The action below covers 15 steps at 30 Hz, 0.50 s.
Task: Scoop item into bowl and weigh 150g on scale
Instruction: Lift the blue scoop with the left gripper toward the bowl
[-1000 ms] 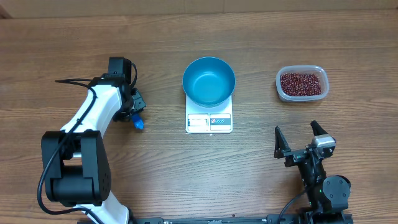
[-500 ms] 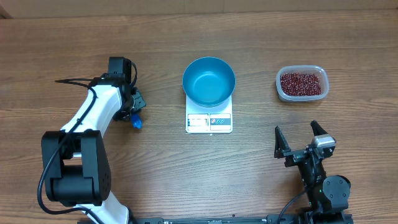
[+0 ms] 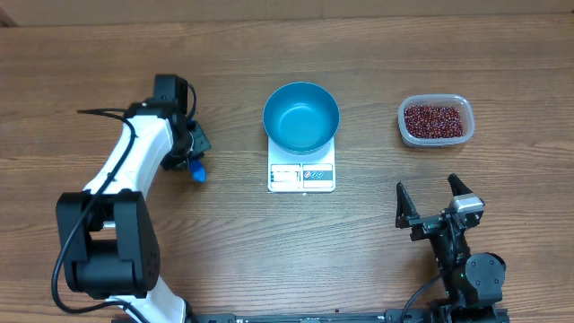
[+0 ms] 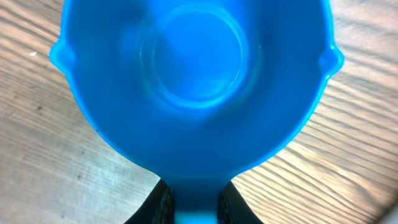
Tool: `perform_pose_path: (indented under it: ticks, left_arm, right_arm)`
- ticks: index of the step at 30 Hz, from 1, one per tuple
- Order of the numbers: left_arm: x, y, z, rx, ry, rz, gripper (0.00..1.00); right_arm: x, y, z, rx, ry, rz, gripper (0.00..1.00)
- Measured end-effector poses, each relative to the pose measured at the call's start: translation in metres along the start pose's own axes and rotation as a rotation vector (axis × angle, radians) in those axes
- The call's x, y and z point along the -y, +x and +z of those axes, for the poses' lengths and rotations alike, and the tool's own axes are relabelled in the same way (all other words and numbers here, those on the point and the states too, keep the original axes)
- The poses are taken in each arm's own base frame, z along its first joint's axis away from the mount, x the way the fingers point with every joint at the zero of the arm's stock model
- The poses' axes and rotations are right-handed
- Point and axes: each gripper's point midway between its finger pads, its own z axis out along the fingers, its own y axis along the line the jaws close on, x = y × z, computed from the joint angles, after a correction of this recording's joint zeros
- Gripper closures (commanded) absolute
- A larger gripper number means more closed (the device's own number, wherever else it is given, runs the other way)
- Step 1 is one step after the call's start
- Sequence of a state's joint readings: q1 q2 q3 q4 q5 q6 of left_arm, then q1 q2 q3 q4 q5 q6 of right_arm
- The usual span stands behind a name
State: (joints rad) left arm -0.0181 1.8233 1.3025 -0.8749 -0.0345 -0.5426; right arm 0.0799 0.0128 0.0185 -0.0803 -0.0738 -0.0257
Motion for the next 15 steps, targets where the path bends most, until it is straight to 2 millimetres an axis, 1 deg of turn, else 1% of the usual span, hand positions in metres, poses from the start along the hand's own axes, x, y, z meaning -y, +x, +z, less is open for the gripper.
perform_pose_path:
  ticks: [3, 5, 8, 10, 12, 15]
  left_arm:
    - [0.011, -0.007, -0.024, 0.011, 0.052, -0.032, 0.88]
    - [0.022, -0.016, -0.042, 0.021, 0.121, -0.056, 0.89]
    - [0.039, -0.023, -0.062, 0.012, 0.240, -0.080, 0.91]
    - [0.049, -0.025, -0.071, -0.016, 0.327, -0.102, 0.95]
    - [0.057, -0.024, -0.076, -0.052, 0.405, -0.120, 0.96]
    - [0.061, -0.022, -0.083, -0.104, 0.491, -0.142, 0.96]
  right_arm:
    - [0.000, 0.000, 0.000, 0.000, 0.000, 0.000, 0.00]
    - [0.000, 0.000, 0.000, 0.000, 0.000, 0.000, 0.00]
    - [0.000, 0.000, 0.000, 0.000, 0.000, 0.000, 0.00]
    - [0.000, 0.000, 0.000, 0.000, 0.000, 0.000, 0.00]
    - [0.000, 0.000, 0.000, 0.000, 0.000, 0.000, 0.00]
    - [0.000, 0.000, 0.000, 0.000, 0.000, 0.000, 0.00]
